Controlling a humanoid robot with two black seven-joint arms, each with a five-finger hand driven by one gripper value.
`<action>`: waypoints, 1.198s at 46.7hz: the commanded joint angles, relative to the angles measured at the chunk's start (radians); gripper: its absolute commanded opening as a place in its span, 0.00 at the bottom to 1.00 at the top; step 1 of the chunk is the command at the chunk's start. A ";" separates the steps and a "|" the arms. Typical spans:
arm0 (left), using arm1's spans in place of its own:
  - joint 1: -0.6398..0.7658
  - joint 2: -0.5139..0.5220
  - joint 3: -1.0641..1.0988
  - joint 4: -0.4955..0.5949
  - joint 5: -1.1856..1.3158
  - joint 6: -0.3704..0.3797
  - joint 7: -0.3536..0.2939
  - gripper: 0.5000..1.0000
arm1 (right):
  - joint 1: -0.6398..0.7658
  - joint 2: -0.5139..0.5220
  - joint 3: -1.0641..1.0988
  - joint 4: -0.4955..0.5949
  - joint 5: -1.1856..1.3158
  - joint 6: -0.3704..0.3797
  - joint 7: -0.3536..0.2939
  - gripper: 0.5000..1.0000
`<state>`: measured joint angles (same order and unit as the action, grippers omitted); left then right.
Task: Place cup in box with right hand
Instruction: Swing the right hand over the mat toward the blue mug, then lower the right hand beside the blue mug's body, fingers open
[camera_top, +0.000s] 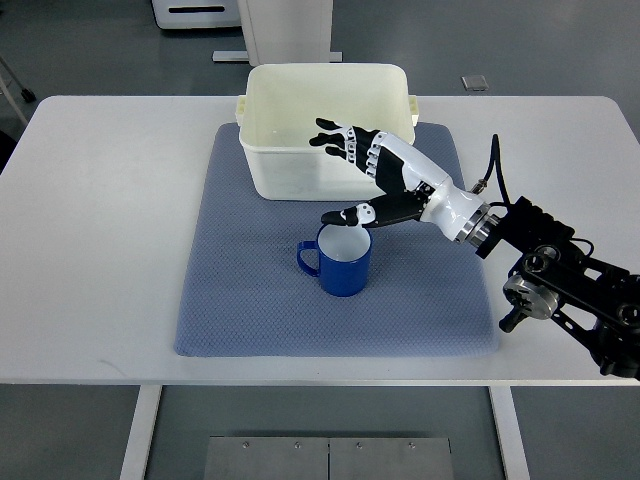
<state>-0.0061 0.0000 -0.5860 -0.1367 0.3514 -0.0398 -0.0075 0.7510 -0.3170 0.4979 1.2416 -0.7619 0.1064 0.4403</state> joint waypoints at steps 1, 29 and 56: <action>0.000 0.000 0.000 0.000 0.000 0.000 0.000 1.00 | -0.006 0.001 -0.009 -0.001 0.000 0.001 0.000 1.00; 0.000 0.000 0.000 0.000 0.000 0.000 0.000 1.00 | -0.025 0.012 -0.039 -0.068 -0.016 -0.007 0.000 1.00; 0.000 0.000 0.000 0.000 0.000 0.000 0.000 1.00 | -0.065 0.049 -0.055 -0.114 -0.019 -0.014 -0.002 1.00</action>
<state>-0.0062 0.0000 -0.5860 -0.1364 0.3513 -0.0398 -0.0077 0.6872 -0.2757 0.4435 1.1366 -0.7792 0.0920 0.4392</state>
